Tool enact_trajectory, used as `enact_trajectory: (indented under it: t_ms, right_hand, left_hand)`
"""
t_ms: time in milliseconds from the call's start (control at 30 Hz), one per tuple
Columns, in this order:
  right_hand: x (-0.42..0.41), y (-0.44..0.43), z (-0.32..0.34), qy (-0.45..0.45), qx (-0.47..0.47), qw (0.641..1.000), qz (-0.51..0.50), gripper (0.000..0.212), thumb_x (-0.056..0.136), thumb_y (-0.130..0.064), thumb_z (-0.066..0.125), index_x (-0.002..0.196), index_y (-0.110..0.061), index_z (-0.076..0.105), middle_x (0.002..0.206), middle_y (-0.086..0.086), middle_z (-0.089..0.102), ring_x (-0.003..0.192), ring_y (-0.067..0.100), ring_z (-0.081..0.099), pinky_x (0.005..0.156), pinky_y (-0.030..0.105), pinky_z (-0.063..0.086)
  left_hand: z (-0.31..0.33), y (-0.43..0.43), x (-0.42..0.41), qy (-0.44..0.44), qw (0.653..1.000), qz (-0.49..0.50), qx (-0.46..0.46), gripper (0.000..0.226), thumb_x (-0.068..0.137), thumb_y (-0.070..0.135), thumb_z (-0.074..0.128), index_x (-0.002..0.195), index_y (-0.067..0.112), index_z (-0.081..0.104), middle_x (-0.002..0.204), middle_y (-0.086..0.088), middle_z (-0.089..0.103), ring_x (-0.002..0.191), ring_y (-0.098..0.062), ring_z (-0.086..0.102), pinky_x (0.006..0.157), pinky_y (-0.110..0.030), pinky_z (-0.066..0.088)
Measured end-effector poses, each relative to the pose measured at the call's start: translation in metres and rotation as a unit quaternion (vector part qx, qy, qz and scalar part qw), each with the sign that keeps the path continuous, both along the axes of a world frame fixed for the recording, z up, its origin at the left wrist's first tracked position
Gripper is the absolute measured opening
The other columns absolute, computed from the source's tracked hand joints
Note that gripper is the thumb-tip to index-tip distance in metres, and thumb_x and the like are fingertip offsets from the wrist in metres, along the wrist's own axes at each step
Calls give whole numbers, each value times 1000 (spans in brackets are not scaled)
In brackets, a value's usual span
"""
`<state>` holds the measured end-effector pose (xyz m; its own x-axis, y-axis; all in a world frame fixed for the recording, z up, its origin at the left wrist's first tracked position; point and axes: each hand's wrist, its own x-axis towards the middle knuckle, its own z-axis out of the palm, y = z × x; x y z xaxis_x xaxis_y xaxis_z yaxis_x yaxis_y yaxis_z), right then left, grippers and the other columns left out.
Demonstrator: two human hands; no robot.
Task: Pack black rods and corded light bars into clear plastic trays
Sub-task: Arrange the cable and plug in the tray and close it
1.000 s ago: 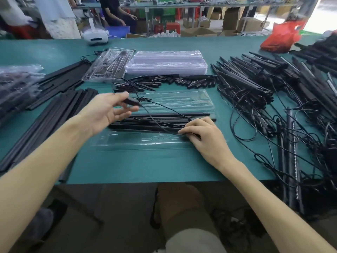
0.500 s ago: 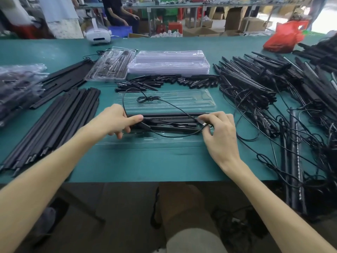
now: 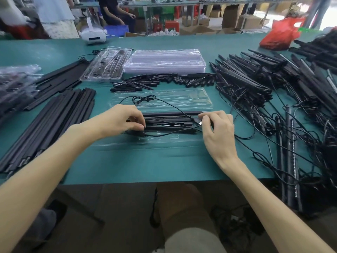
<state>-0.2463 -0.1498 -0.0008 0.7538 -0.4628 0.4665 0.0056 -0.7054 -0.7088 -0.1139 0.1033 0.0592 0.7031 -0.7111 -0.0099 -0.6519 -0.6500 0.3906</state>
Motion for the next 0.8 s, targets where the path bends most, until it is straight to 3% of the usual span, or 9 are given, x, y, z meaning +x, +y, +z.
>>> enact_trajectory:
  t_ms: [67, 167, 500, 667, 800]
  right_hand:
    - [1, -2, -2, 14, -6, 1000, -7, 23, 100, -24, 50, 98, -22, 72, 102, -8, 58, 103, 12, 41, 97, 39, 41]
    - [1, -4, -5, 24, -27, 999, -11, 16, 97, -20, 56, 104, -18, 71, 105, -5, 58, 107, 15, 42, 99, 40, 41]
    - [1, -4, -5, 37, -49, 998, -17, 16, 97, -14, 57, 107, -17, 69, 108, -1, 56, 110, 18, 40, 97, 41, 42]
    - [1, -4, -6, 40, -53, 998, -20, 17, 96, -11, 57, 108, -17, 69, 109, -1, 55, 110, 18, 40, 97, 40, 41]
    - [1, -5, -7, 42, -62, 997, -22, 18, 96, -9, 56, 108, -16, 69, 110, -1, 55, 111, 19, 40, 97, 40, 42]
  left_hand:
    - [2, 4, 1, 0, 1000, 1, 4, 6, 86, 28, 77, 92, 27, 77, 99, 5, 61, 92, -11, 61, 83, -25, 45]
    - [7, 11, 0, 20, 1000, 2, 9, 10, 82, 27, 81, 90, 32, 77, 96, 6, 62, 86, -7, 59, 80, -25, 46]
    - [2, 7, -4, 1, 1000, 12, 23, 24, 77, 15, 86, 96, 22, 73, 90, 5, 58, 83, -5, 55, 78, -25, 45]
    - [-4, -4, -10, -24, 1000, -1, 15, 30, 71, 11, 89, 94, 15, 70, 92, 4, 58, 91, -16, 51, 84, -29, 42]
    - [-5, -5, -12, -1, 1000, 16, -5, 30, 70, 10, 89, 90, 17, 68, 90, 3, 63, 86, -18, 55, 81, -31, 46]
